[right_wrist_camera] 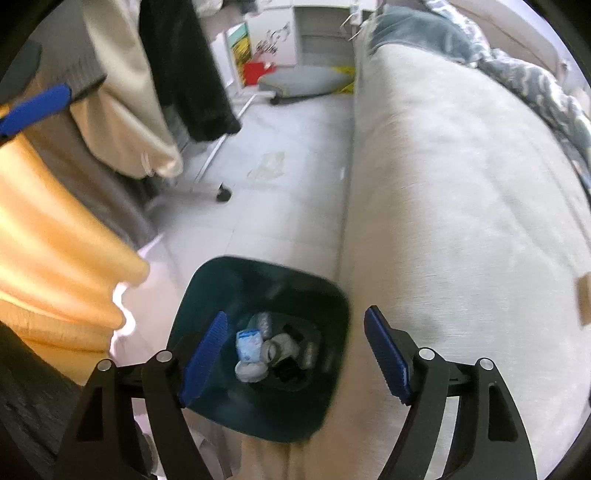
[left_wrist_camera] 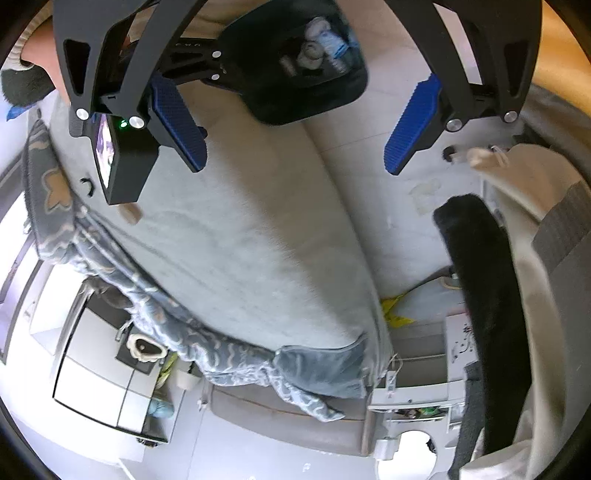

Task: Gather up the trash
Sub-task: 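Move both tools back over the bed toward the last tape roll and black clip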

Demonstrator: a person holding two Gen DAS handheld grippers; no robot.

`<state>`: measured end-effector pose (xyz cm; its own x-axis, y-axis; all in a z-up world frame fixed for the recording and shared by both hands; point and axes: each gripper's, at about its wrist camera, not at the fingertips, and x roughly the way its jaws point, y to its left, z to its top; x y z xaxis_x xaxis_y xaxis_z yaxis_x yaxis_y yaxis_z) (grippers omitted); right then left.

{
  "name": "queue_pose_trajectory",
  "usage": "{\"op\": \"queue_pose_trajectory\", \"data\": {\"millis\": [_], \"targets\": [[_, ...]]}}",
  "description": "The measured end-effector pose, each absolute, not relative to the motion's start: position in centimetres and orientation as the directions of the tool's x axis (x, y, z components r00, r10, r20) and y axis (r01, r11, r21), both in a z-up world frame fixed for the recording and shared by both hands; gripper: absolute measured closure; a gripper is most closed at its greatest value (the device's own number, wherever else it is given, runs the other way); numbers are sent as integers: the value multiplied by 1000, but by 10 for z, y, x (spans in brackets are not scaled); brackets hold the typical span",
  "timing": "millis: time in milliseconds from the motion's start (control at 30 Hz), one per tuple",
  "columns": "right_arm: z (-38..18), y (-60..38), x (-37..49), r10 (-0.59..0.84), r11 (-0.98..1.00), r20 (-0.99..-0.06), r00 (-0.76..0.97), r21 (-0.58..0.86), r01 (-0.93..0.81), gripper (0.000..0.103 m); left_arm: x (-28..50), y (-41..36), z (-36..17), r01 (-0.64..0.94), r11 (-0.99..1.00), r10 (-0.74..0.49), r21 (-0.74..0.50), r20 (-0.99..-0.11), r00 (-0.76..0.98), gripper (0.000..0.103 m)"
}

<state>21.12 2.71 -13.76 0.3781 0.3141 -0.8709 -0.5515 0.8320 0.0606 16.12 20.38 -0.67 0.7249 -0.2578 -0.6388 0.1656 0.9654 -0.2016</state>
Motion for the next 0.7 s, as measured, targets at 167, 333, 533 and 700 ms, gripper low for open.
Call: {"op": "queue_pose_trajectory", "data": {"millis": [167, 333, 533, 700], "targets": [[-102, -4, 214, 299, 844, -844, 445, 17, -535, 24, 169, 181, 5, 203, 955, -295, -217, -616, 730, 5], [-77, -48, 220, 232, 870, -813, 534, -72, -487, 21, 177, 157, 10, 262, 928, -371, -265, -599, 710, 5], [-66, -106, 234, 184, 928, -779, 600, -63, -366, 21, 180, 116, 10, 346, 911, -408, -224, -604, 684, 5], [-67, -146, 238, 159, 957, -763, 626, -37, -288, 21, 184, 82, 7, 390, 906, -404, -165, -618, 675, 8]]}}
